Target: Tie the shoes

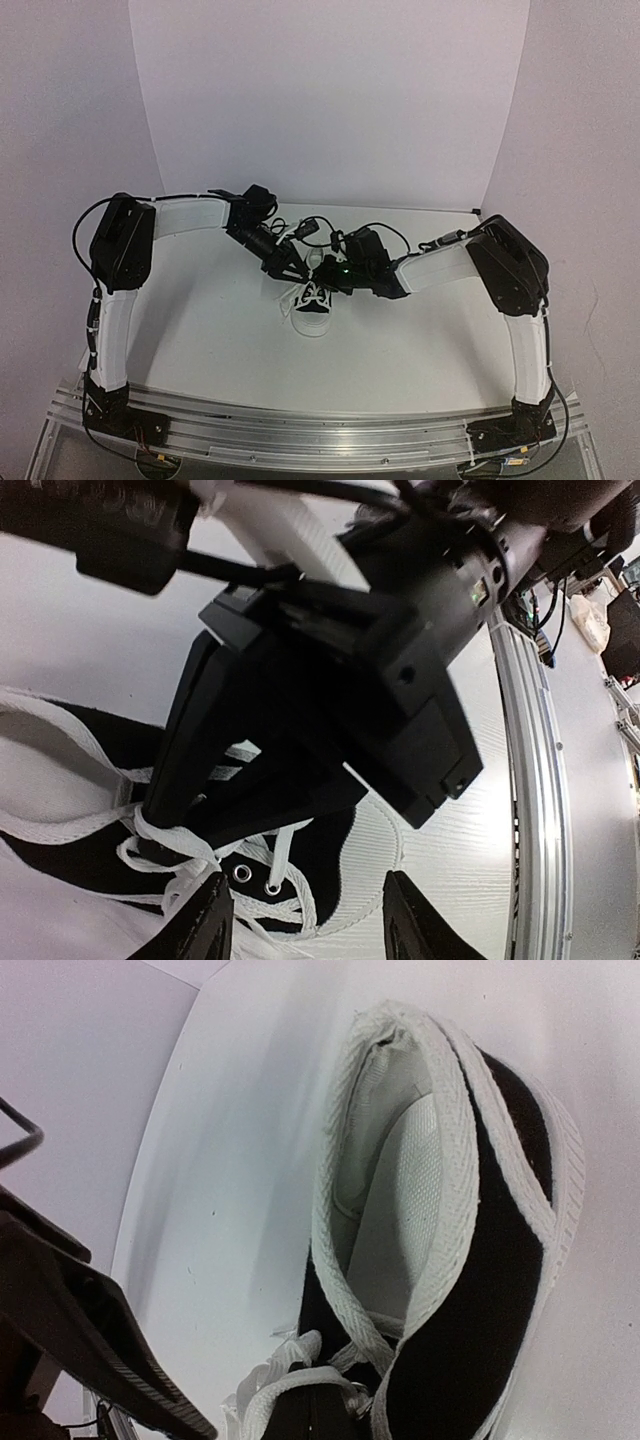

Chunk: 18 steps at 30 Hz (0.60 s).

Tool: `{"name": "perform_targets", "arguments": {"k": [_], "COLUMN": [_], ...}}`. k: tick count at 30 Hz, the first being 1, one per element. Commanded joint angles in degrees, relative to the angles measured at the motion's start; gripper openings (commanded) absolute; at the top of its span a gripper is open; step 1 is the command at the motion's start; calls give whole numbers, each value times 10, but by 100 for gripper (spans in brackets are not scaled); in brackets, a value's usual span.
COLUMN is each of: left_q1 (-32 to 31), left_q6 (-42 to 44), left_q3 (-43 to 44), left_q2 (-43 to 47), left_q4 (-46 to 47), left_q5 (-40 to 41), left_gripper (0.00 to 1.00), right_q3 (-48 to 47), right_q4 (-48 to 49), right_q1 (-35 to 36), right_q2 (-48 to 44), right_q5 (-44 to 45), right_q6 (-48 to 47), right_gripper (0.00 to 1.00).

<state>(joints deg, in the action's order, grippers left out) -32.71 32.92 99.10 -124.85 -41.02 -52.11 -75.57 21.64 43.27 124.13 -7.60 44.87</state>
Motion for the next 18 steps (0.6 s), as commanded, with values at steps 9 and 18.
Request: {"name": "perform_targets", "arguments": {"k": [9,18], "left_q1": [42,43], "left_q6": [63,61], "left_q3": [48,52], "left_q2": [-29,-69], "left_q4": [80,145], "left_q5": [35,5], "left_gripper": [27,30], "right_q3": [8,11], "right_q4": [-8,-3], "right_q1": [-11,-12], "right_q2": [24,19], "right_q5": [19,12], "right_q6": [1,-10], "right_gripper": [0,0]}}
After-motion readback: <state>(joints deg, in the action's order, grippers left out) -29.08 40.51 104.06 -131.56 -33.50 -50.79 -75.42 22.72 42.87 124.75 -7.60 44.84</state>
